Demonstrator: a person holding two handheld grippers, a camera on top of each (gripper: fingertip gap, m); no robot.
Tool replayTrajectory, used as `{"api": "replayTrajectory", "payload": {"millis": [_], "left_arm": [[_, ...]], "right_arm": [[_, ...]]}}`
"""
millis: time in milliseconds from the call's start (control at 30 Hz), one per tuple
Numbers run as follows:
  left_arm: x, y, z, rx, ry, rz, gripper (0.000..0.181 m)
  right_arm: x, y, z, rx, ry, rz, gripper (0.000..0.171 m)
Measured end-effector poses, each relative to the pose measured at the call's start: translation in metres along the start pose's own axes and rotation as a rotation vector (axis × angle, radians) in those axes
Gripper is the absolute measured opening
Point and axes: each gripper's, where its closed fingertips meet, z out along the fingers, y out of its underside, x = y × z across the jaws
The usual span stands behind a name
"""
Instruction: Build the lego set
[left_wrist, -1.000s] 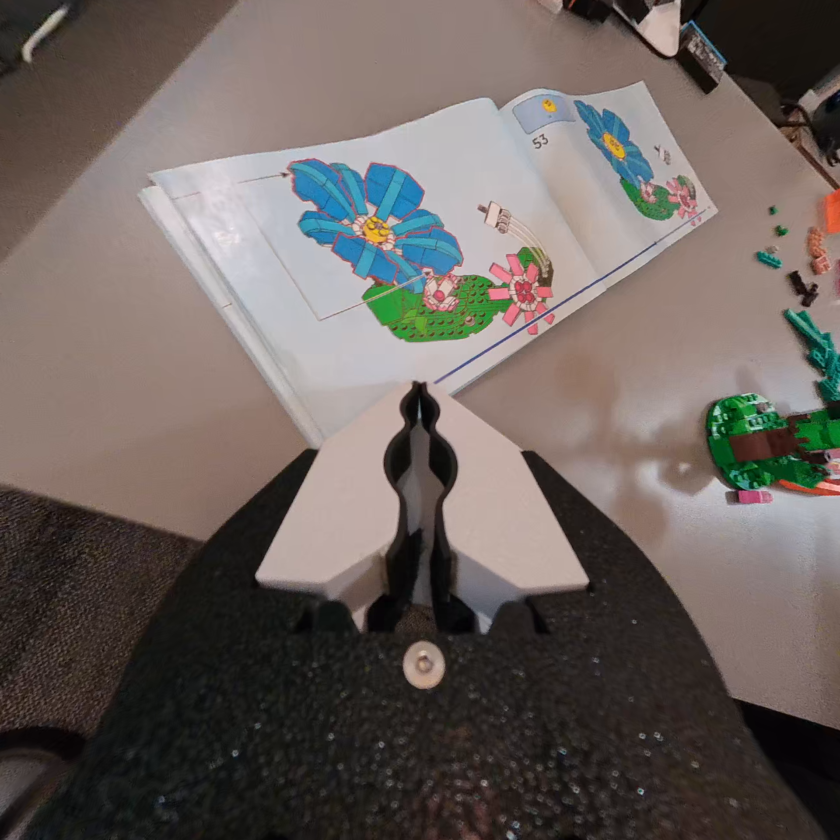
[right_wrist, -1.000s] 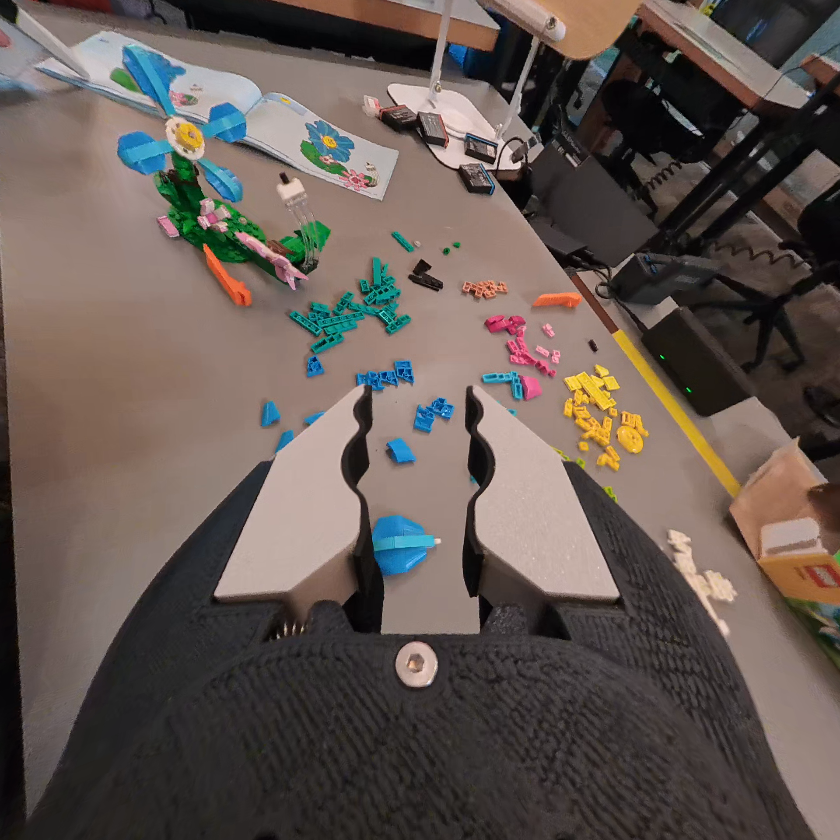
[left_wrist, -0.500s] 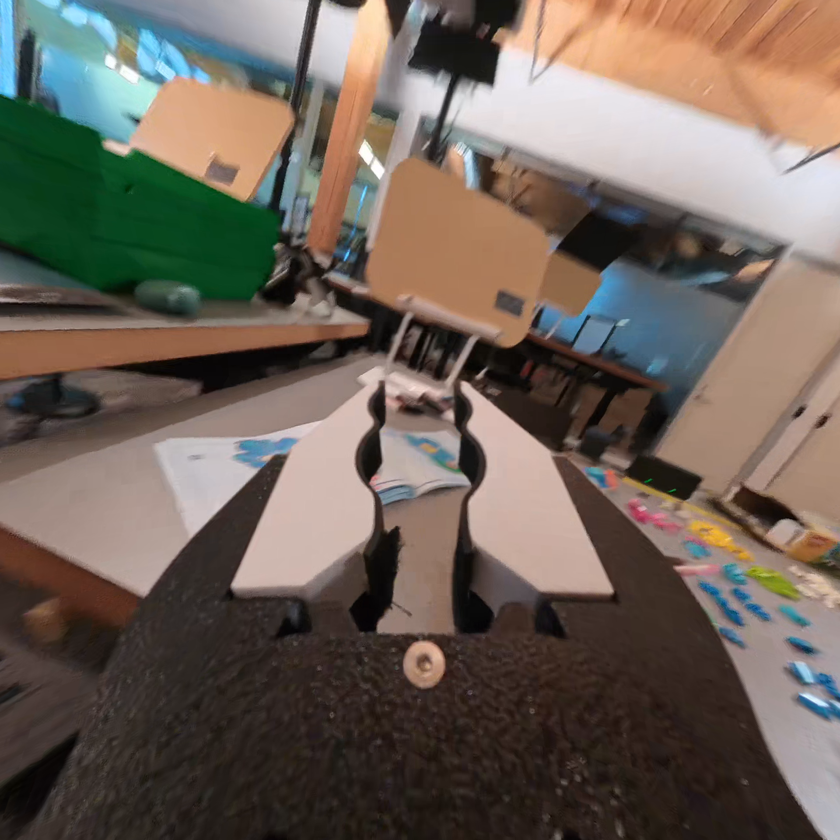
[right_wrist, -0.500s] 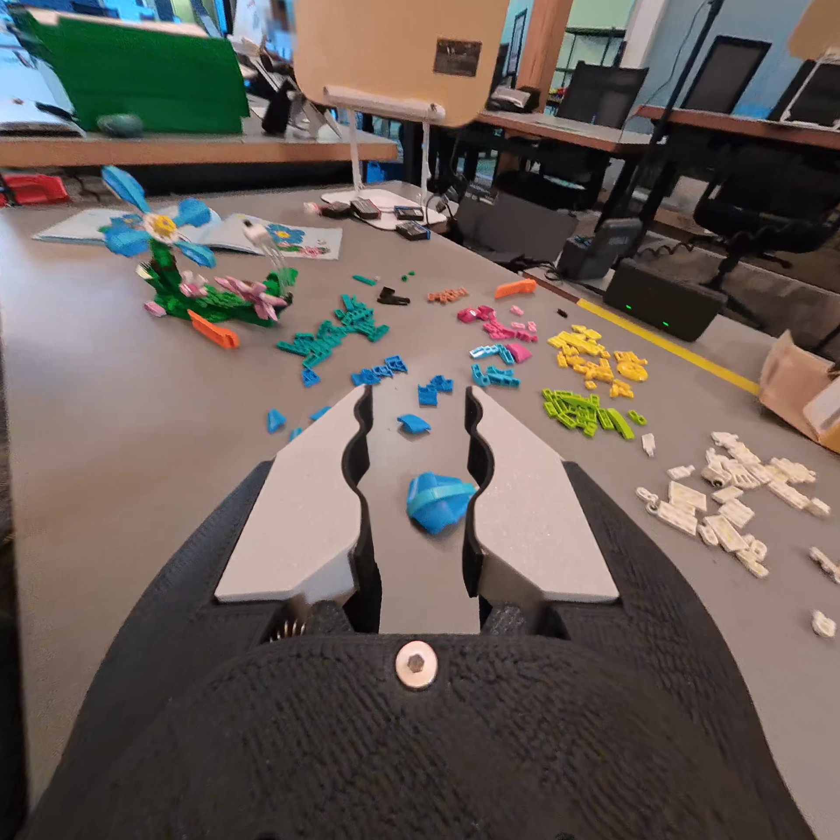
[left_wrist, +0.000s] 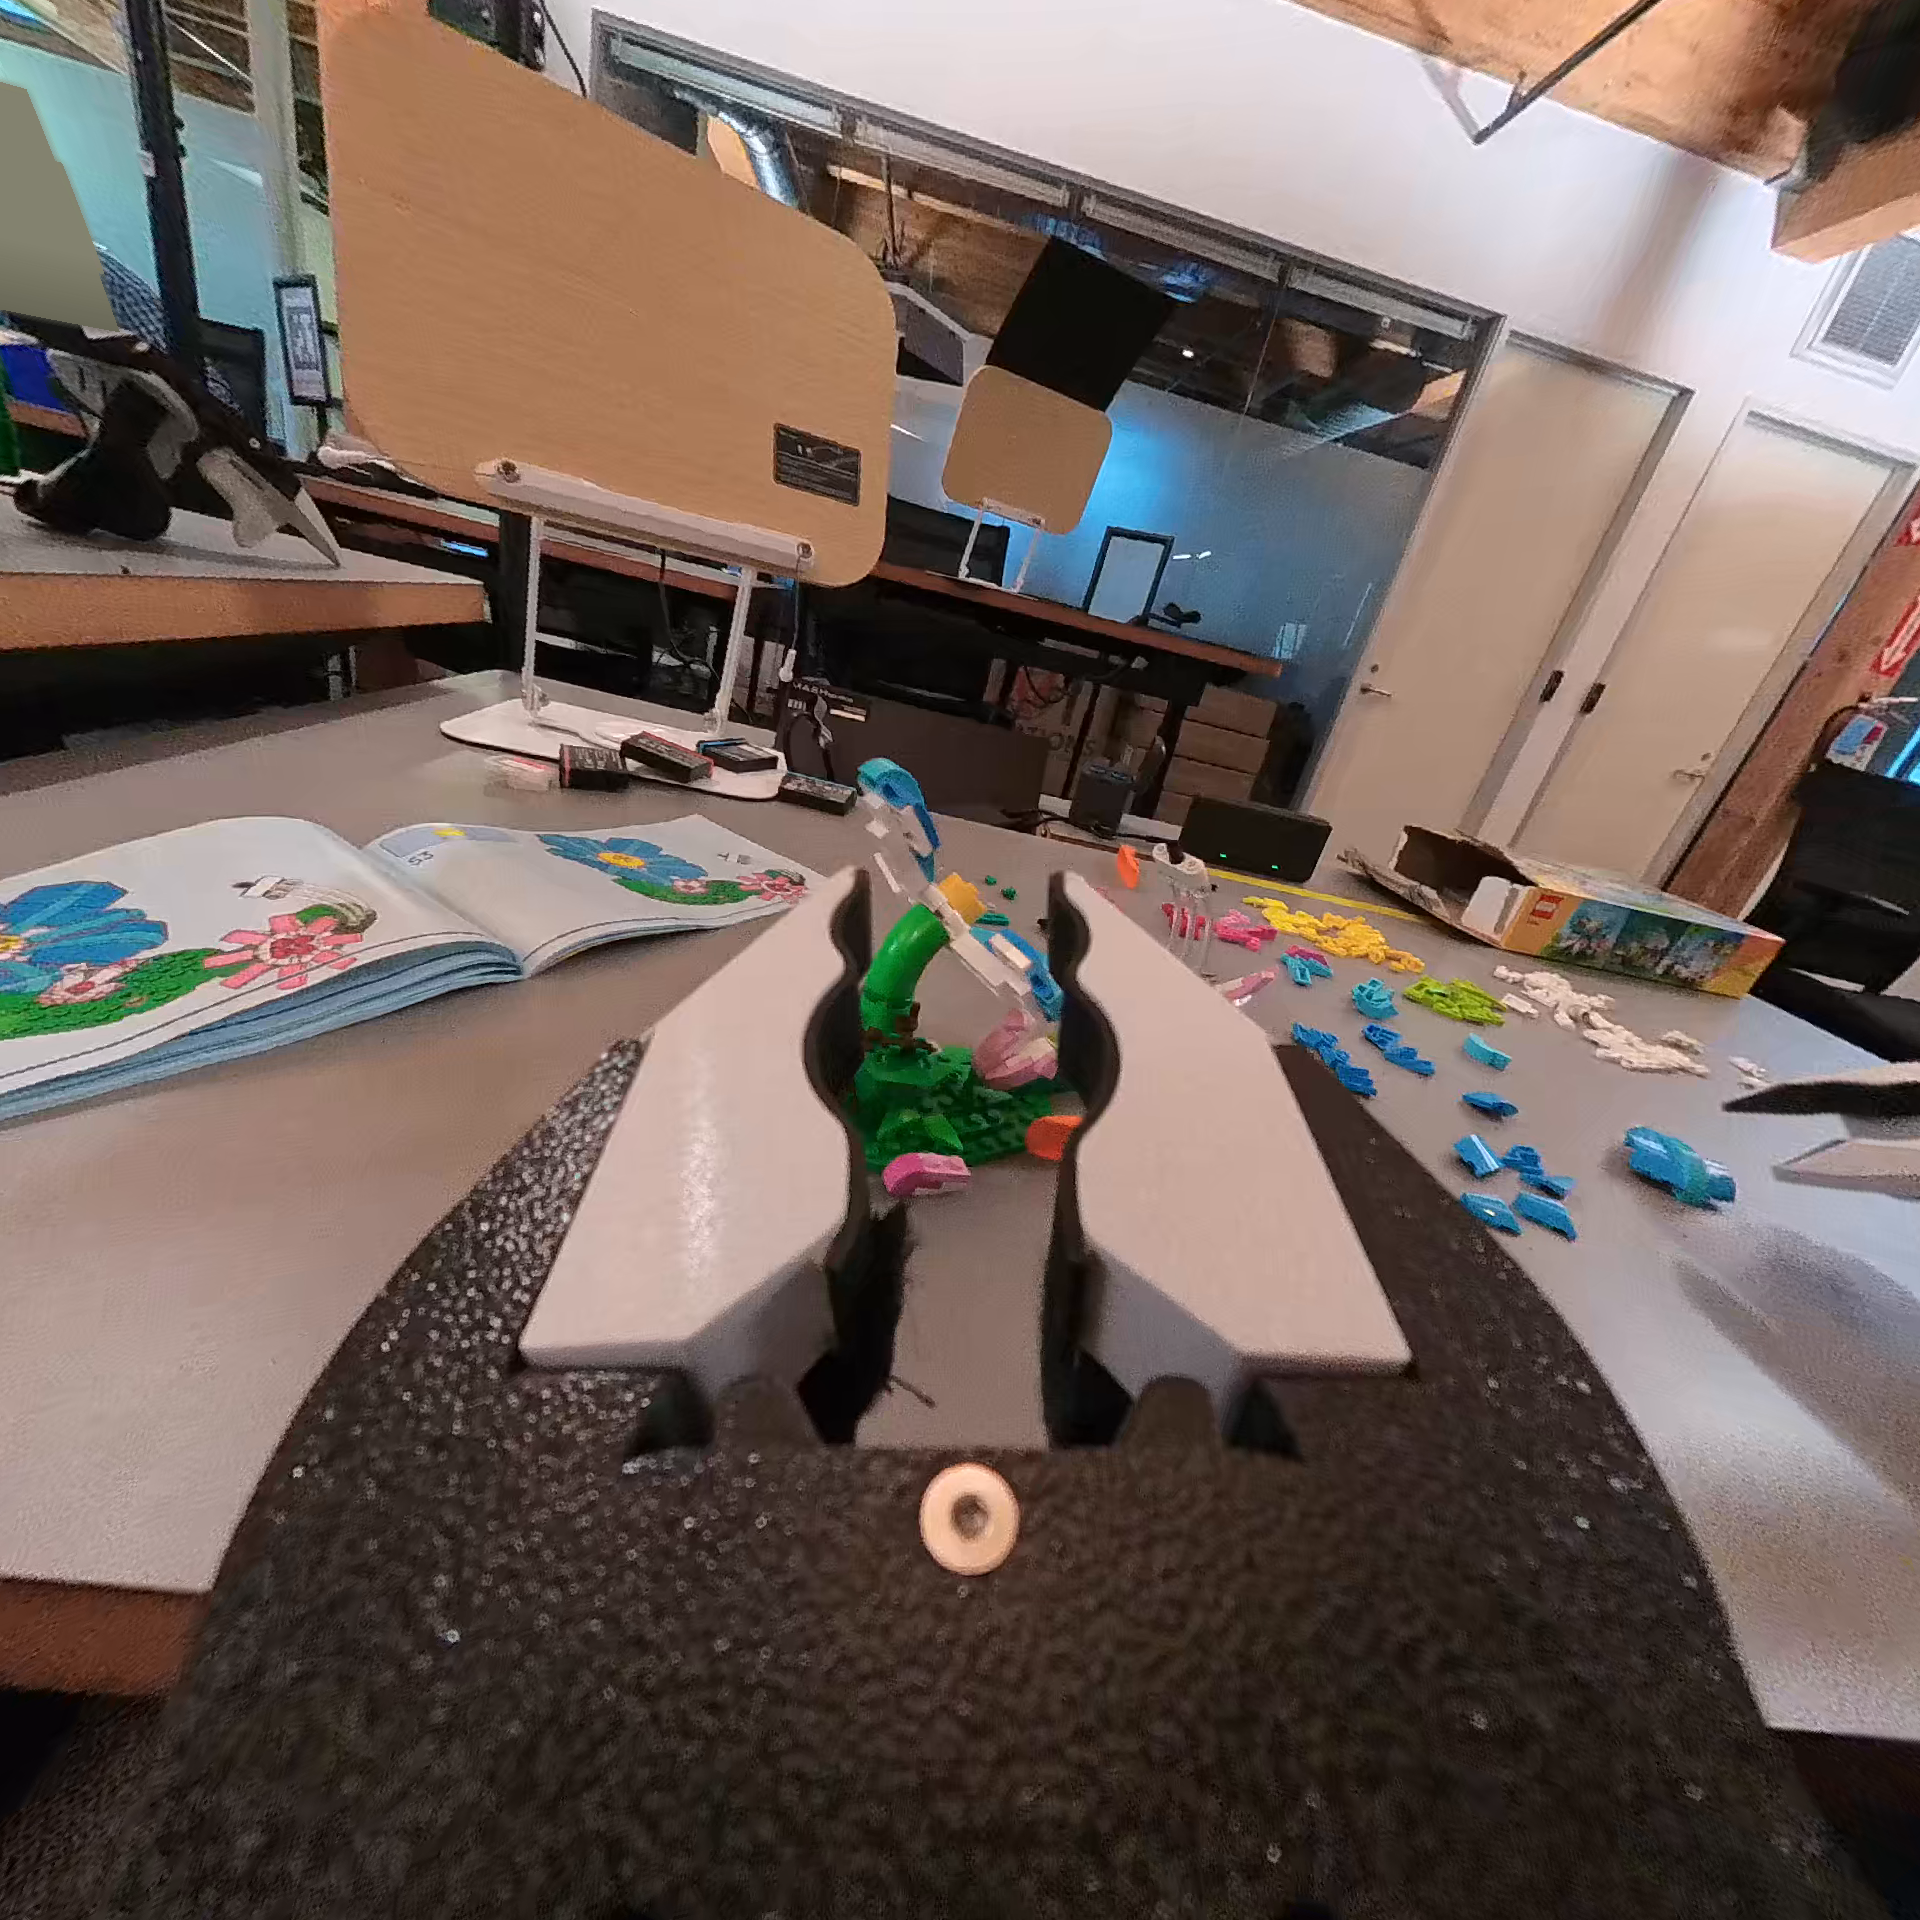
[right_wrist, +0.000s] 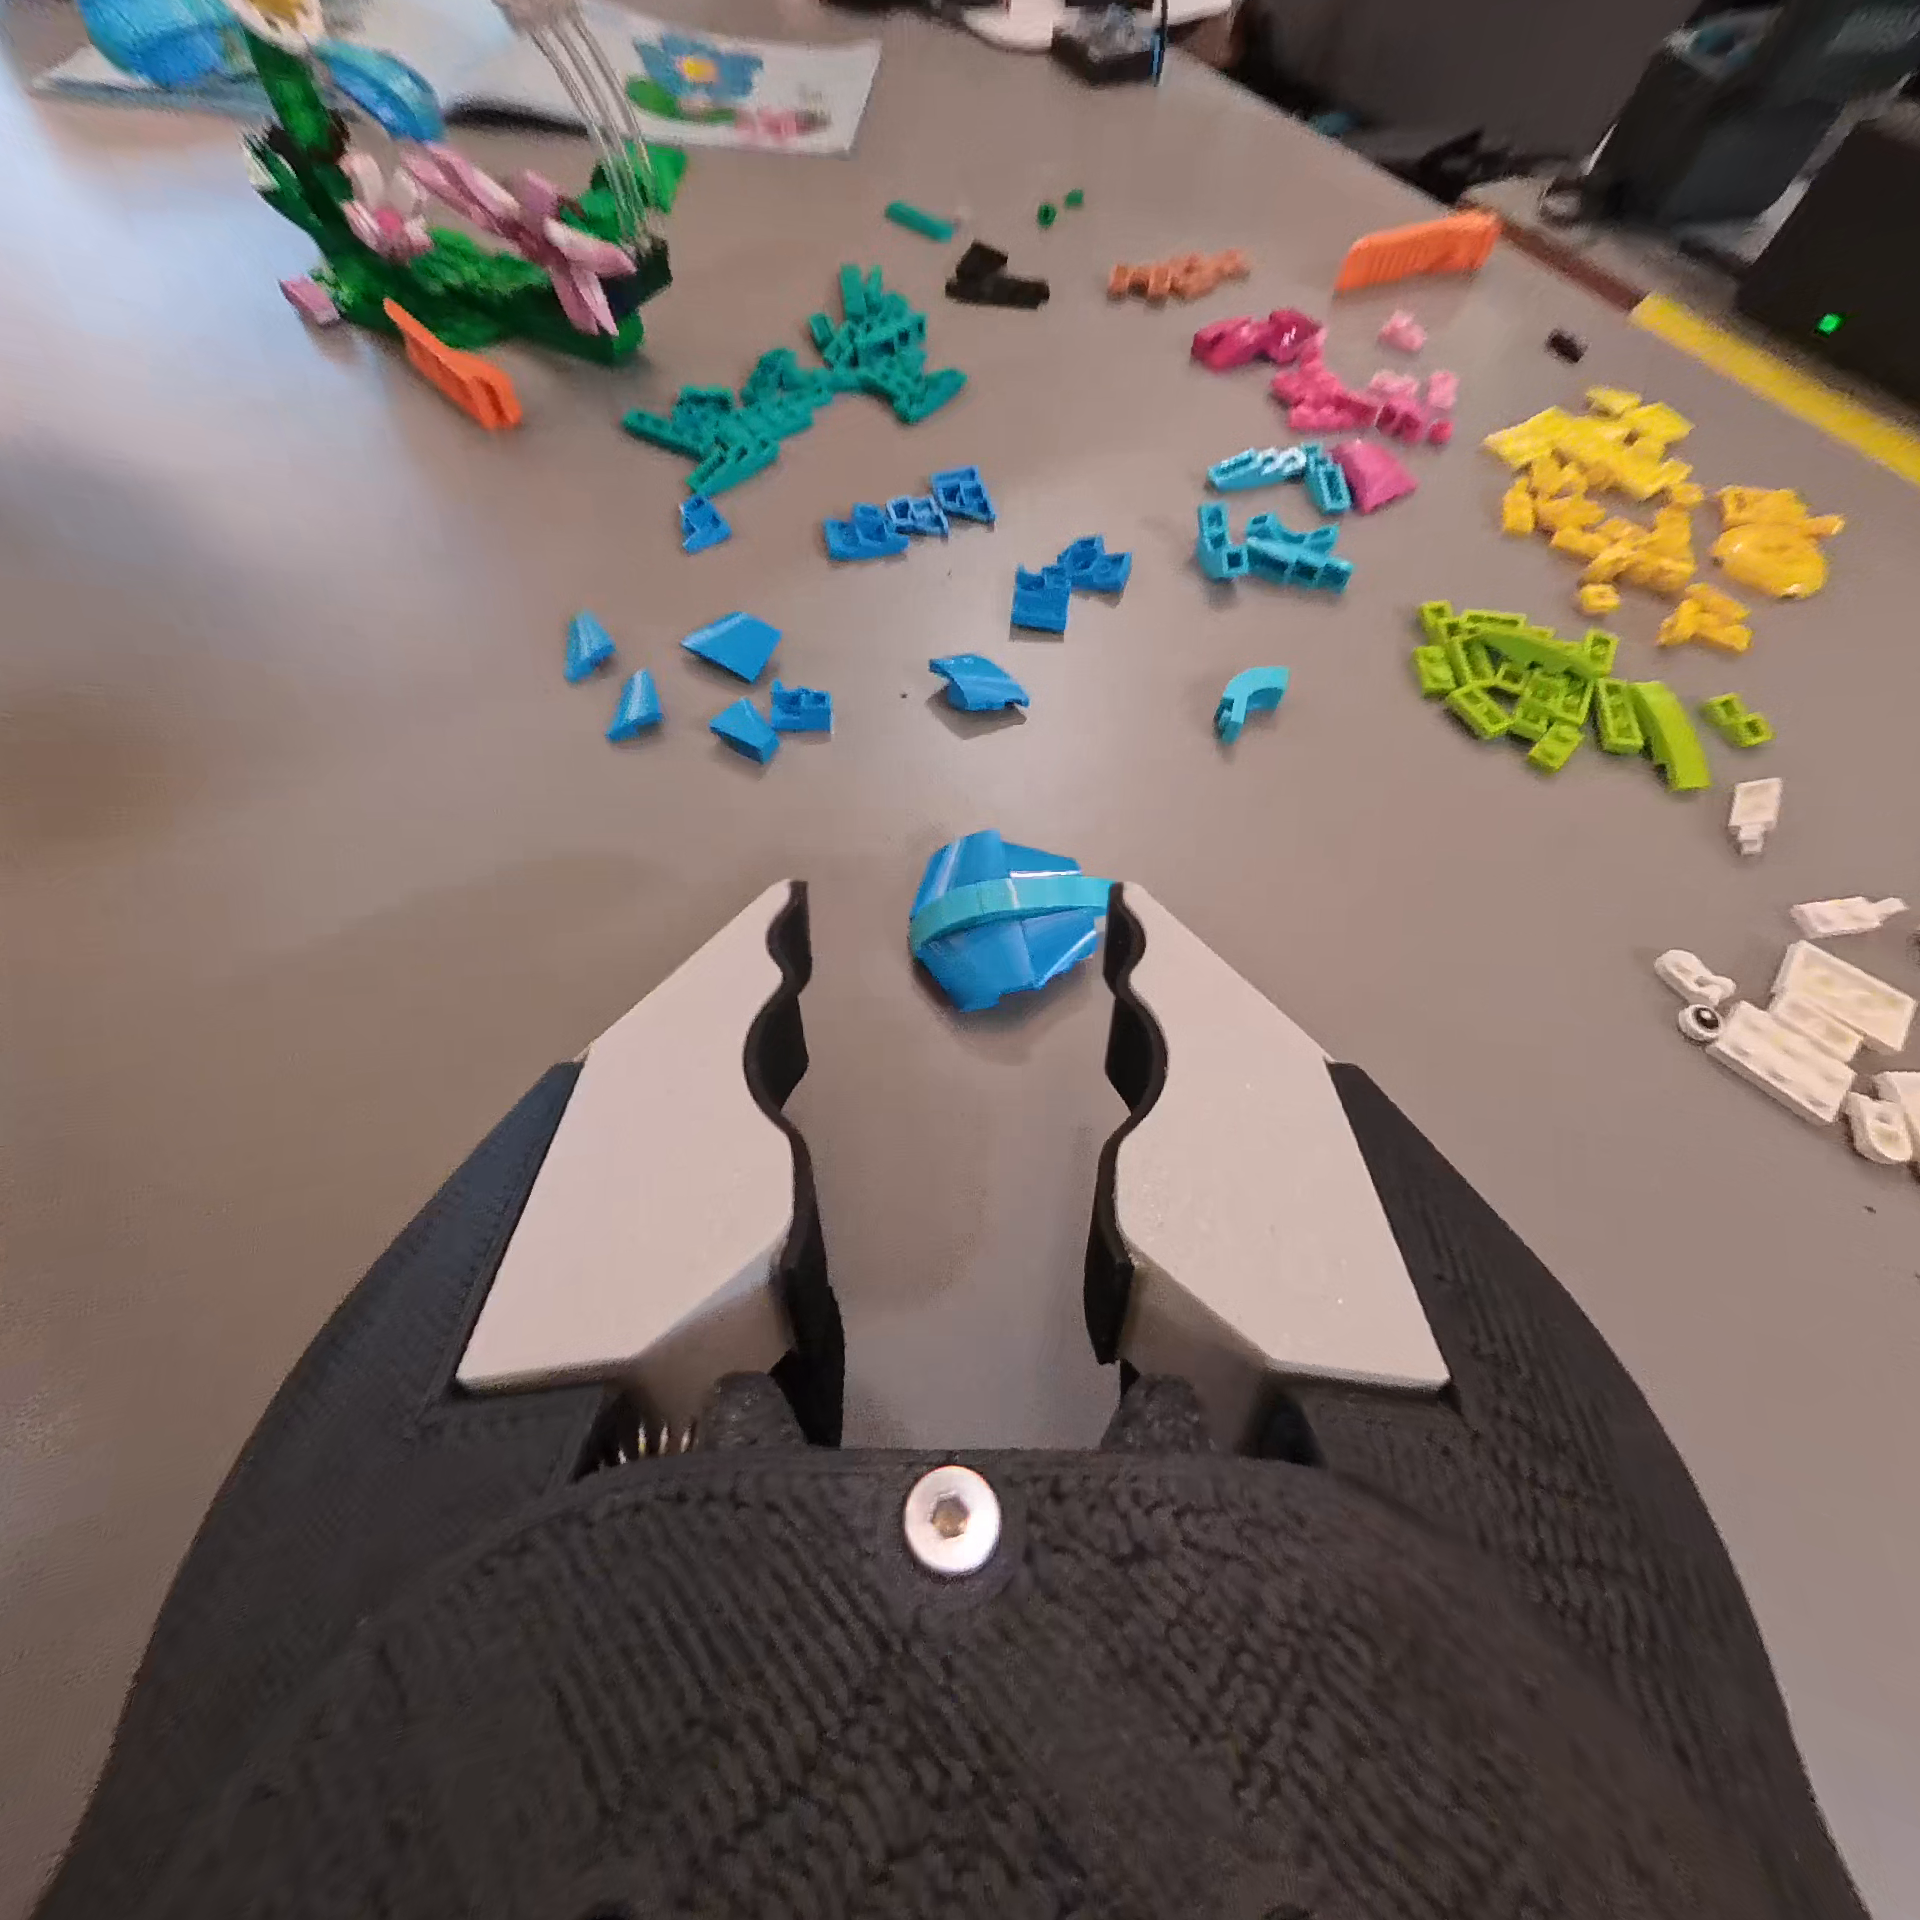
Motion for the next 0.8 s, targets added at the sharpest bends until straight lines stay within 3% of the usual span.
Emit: {"api": "replayTrajectory", "payload": {"millis": [167, 433, 600, 800], "left_arm": [[-0.002, 0.007, 0.0, -0.025, -0.002, 0.045, 0.031], [-0.02, 0.017, -0.003, -0.044, -0.042, 0.045, 0.031], [-0.032, 0.02, -0.004, -0.054, -0.061, 0.038, 0.031], [-0.051, 0.025, -0.008, -0.064, -0.095, 0.008, 0.031]], "right_arm": [[0.021, 0.016, 0.012, -0.134, 0.073, 0.052, 0.062], [-0.008, 0.009, 0.006, -0.108, 0.164, 0.148, 0.061], [0.002, 0.022, 0.009, -0.175, 0.312, 0.202, 0.061], [0.001, 0.022, 0.027, -0.222, 0.274, 0.256, 0.059]]}}
